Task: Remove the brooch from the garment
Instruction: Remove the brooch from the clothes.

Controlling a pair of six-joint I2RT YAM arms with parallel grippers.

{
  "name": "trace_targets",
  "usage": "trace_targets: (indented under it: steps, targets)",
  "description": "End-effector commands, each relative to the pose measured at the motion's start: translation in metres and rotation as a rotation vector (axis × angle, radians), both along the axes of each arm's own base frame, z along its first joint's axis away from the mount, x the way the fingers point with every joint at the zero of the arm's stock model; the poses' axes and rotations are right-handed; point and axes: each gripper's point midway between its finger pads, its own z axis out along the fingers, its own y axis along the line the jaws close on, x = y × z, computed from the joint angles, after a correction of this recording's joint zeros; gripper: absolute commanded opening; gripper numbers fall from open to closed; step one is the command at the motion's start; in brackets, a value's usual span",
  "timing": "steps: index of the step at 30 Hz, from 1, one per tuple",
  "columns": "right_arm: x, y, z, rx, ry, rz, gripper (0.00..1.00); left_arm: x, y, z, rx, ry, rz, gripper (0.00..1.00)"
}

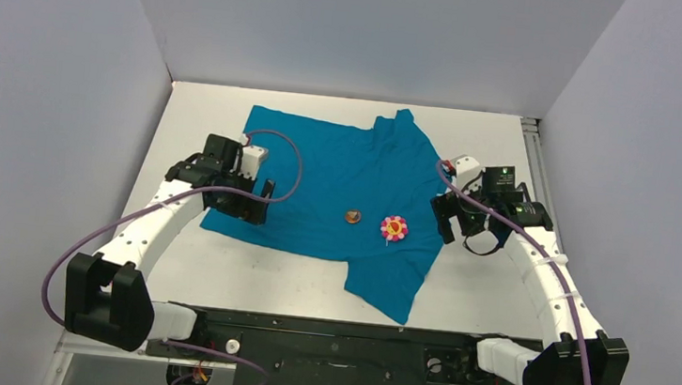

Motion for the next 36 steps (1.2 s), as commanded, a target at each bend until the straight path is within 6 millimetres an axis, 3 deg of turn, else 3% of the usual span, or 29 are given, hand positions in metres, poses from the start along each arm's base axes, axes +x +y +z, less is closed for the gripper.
trace_targets:
  steps: [1,7,10,19,21,26,30,36]
  targets:
    - [0.001,0.0,0.005,-0.016,-0.009,0.031,0.95,0.021,-0.013,0.021,-0.044,-0.077,-0.038,0.96]
    - [-0.003,0.0,0.001,-0.022,0.023,0.05,0.95,0.027,-0.02,0.02,-0.037,-0.082,-0.072,0.96]
    - [-0.004,0.006,-0.002,-0.015,0.063,0.089,0.95,0.027,-0.04,0.019,-0.024,-0.087,-0.161,0.96]
    - [0.006,0.041,-0.025,0.037,0.237,0.203,0.95,0.021,-0.154,0.006,-0.071,-0.148,-0.587,0.96]
    - [0.012,0.046,-0.027,0.048,0.241,0.201,0.94,0.021,-0.176,-0.001,-0.121,-0.115,-0.614,0.96]
    - [0.022,0.06,-0.037,0.105,0.288,0.212,0.84,0.025,-0.22,0.002,-0.302,-0.134,-0.621,0.98]
    - [0.031,0.08,-0.043,0.186,0.324,0.21,0.71,0.03,-0.231,0.012,-0.435,-0.158,-0.599,0.91]
    - [0.046,0.105,-0.058,0.263,0.353,0.154,0.65,0.048,-0.212,0.028,-0.606,-0.268,-0.521,0.89]
